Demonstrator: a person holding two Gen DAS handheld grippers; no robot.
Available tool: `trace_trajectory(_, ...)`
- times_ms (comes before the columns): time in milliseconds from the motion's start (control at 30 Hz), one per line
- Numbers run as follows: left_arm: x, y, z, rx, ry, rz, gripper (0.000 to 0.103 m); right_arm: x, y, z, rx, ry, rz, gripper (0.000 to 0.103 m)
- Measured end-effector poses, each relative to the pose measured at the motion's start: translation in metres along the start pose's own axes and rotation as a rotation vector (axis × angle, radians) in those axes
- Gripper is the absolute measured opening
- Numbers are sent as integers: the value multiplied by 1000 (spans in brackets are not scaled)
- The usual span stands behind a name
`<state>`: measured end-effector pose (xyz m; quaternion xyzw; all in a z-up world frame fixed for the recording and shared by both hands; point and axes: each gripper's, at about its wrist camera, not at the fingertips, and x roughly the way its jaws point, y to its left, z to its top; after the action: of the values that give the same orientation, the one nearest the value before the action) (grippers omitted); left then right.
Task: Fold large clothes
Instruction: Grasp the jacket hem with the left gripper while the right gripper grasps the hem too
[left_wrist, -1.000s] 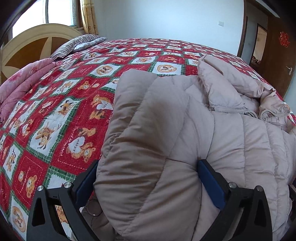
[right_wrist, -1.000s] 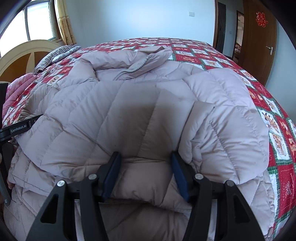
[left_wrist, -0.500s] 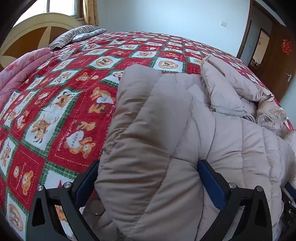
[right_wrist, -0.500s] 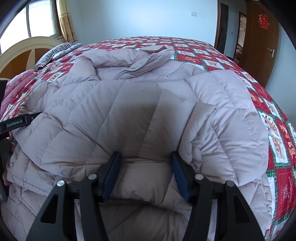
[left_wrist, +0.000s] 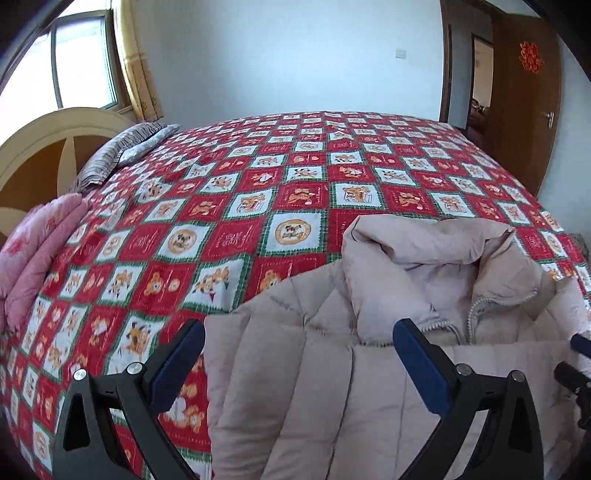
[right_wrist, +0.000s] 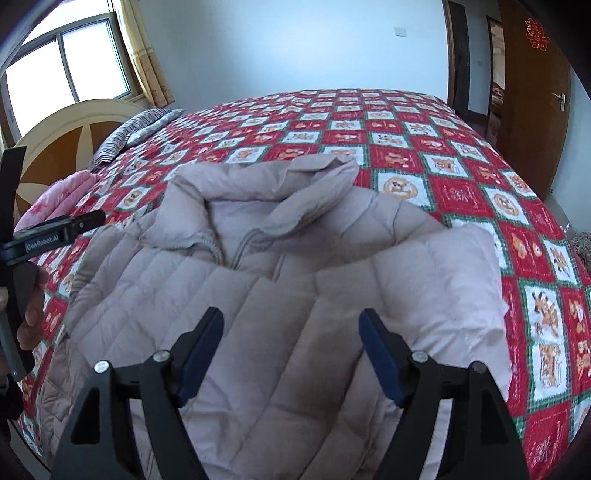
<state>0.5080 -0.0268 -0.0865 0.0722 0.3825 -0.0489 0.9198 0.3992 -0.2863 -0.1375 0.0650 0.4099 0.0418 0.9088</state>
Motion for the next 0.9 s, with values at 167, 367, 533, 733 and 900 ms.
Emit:
trace_trajectory(167,56,-20,32,67,47,31,102,27,-26,52,28,10,-36,78)
trace_trajectory(367,108,-31,51,69,106,-6,102,76,-44,97,15,70,-41,78)
trace_trajectory(533,124,-51,59,109,93,-45,102,116,-48,111,-47,113,-50,78)
trace_trajectory(733,123,-64,58,184,103,-124,9,120,-41,110,-141,114,-37,9)
trace_trajectory(900,78,-51,51,208,-16,-110,4,81,-35,91,-231,24,-89,7)
